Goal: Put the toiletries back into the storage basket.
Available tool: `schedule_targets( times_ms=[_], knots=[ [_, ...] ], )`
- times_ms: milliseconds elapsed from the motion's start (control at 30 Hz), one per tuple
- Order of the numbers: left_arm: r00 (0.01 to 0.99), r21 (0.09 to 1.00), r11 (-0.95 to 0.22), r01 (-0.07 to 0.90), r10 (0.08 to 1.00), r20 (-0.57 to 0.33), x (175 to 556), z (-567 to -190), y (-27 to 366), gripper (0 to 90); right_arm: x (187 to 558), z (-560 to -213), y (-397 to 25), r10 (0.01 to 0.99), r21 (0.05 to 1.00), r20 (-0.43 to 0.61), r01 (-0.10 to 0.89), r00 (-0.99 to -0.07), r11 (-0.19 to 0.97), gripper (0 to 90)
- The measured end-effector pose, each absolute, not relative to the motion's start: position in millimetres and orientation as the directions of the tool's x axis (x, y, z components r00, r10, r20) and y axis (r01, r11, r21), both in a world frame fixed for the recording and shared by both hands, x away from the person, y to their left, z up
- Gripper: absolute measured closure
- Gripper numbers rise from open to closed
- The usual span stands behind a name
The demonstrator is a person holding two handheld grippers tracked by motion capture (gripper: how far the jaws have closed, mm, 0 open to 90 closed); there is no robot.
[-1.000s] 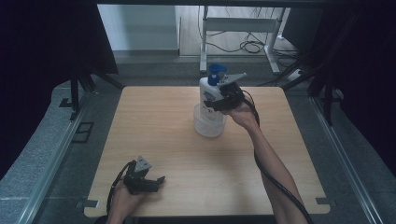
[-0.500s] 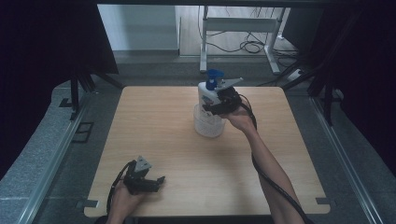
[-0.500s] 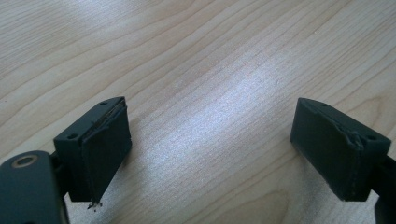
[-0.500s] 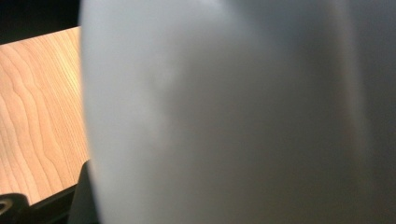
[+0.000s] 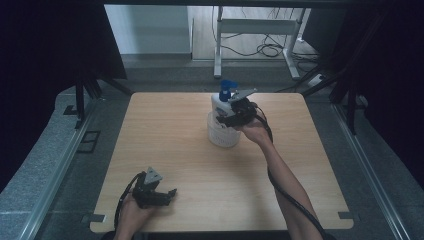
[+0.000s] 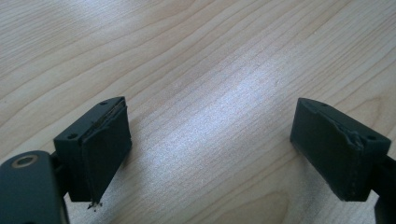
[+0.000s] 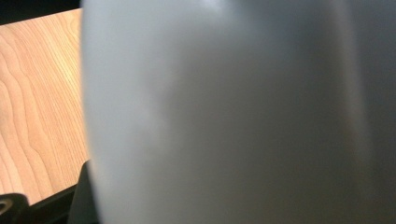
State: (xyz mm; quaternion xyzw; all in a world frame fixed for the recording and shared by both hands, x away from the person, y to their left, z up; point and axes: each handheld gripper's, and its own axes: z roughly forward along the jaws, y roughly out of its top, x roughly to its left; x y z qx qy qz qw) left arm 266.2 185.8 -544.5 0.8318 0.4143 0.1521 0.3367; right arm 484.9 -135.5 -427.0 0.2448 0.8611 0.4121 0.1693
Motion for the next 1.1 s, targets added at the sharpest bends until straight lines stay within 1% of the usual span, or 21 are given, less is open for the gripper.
schedule_targets(
  times_ms=[467,800,1100],
  knots=[
    [0.610,0.686,-0.430,0.587,0.792,-0.026,266,-544,186,11.6,486,-439,-132,0.554,0.798,-0.076,0.282,-0.829,0.532,36.9],
    [0.610,0.687,-0.429,0.586,0.792,-0.026,267,-545,185,11.6,489,-443,-141,0.583,0.815,-0.017,0.326,-0.812,0.478,36.2],
    [0.609,0.687,-0.428,0.587,0.792,-0.027,267,-545,185,11.6,488,-441,-141,0.589,0.820,-0.001,0.336,-0.808,0.463,34.5]
  ],
)
